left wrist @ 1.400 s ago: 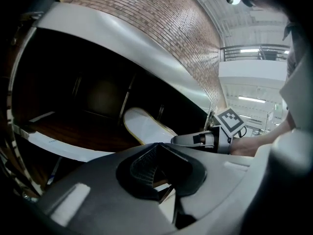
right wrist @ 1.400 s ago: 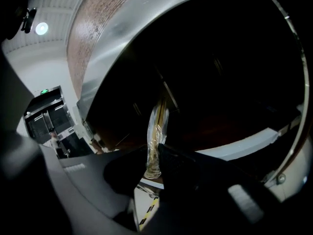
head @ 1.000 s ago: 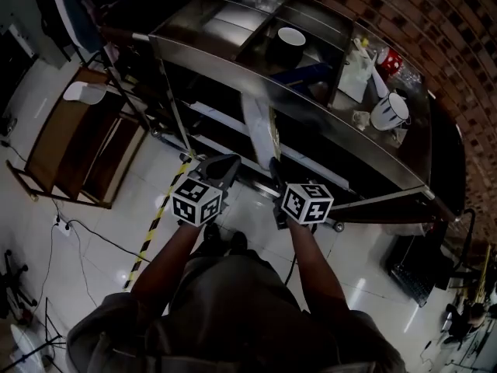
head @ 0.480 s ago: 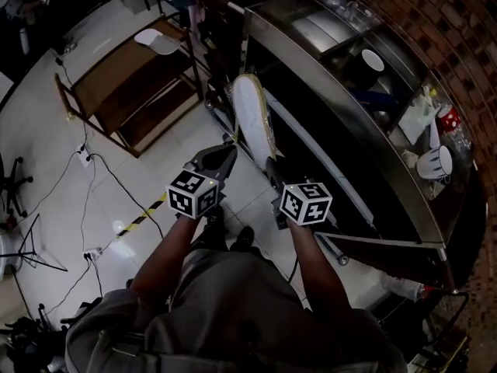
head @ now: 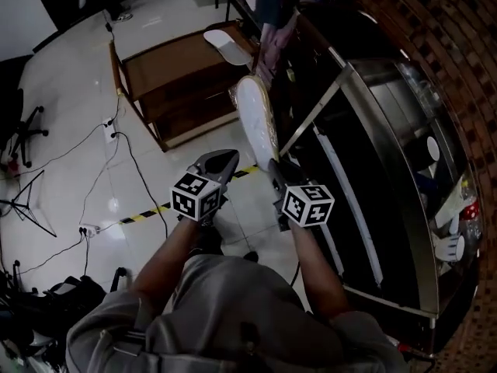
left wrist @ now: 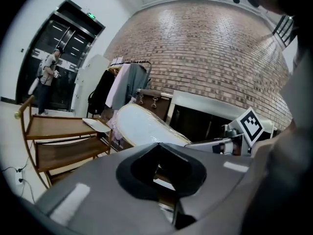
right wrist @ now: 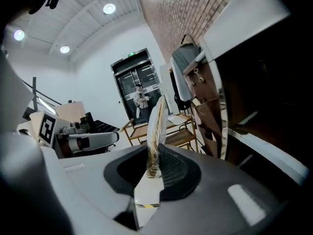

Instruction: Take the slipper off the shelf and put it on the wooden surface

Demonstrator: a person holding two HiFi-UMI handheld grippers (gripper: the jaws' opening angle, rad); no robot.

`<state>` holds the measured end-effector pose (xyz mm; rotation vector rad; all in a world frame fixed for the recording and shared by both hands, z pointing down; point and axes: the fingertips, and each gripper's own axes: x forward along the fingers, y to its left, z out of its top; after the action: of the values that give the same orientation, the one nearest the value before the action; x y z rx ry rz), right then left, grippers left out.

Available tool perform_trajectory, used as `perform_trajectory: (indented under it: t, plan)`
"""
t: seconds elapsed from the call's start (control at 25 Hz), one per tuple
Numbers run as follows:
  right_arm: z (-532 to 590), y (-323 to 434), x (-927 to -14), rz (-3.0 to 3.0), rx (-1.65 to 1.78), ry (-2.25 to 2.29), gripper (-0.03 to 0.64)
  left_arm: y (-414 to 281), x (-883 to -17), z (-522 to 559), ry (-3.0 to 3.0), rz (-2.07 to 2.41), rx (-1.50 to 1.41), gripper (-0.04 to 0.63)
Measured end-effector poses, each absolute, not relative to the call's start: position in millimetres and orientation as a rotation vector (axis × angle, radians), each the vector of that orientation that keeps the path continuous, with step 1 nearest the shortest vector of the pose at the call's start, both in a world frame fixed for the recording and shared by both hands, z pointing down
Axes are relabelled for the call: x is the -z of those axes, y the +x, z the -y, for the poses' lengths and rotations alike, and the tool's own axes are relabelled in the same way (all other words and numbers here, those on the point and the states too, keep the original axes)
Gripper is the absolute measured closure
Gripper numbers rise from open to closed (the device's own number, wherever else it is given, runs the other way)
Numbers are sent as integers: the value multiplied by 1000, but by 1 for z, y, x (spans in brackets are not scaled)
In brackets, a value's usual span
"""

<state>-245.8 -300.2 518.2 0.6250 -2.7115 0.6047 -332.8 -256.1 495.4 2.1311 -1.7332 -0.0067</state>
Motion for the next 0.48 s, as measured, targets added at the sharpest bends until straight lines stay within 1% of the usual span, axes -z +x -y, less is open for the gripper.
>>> perform_trajectory:
  t: [0.24, 0.48]
  plan:
    - [329, -364, -515, 2705, -538, 514, 566, -450, -497, 270, 2052, 1830, 91, 592]
    - [348, -464, -506, 2727, -508, 465, 566, -546, -501, 266, 1987, 1894, 105, 592]
